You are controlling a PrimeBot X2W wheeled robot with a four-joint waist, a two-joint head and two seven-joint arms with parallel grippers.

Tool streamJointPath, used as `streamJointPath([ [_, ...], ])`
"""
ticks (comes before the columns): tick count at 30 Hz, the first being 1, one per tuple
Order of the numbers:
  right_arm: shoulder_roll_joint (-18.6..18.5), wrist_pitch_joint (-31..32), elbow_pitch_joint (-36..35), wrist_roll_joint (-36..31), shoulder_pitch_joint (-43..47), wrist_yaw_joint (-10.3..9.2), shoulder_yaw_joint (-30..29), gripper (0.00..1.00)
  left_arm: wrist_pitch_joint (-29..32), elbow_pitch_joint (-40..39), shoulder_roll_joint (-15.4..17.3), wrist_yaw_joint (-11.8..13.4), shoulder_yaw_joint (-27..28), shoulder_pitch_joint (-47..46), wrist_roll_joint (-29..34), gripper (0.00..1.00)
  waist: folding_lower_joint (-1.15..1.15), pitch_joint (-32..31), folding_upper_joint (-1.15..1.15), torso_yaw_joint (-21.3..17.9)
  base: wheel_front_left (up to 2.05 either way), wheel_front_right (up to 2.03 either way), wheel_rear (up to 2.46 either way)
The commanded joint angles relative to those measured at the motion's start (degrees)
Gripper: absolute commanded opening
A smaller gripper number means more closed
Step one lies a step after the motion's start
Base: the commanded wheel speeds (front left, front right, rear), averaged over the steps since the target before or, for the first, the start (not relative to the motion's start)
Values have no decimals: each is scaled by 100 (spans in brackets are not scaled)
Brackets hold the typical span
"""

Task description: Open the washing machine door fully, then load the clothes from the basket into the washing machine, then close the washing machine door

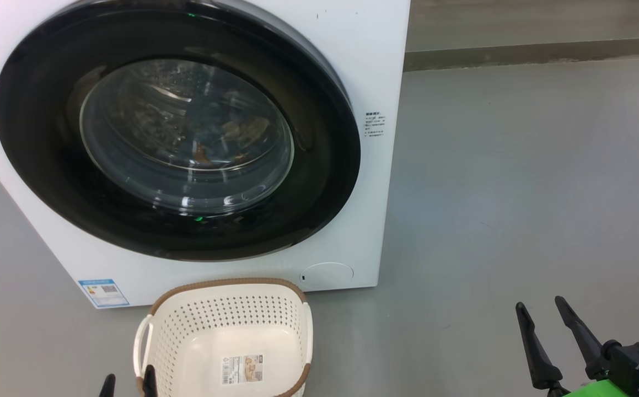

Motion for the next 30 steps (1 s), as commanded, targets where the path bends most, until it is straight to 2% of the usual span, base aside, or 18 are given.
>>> streamJointPath([
  [1, -58, -27, -117, 14, -31, -33, 69, 100, -46, -163, 89, -43, 185, -137, 28, 100, 0, 5, 0, 10, 0, 0, 0],
  [30, 7, -27, -64, 24, -51, -33, 54, 100, -46, -297, 89, 17, 268, -105, 218, 100, 0, 76, 0, 81, 0, 0, 0],
])
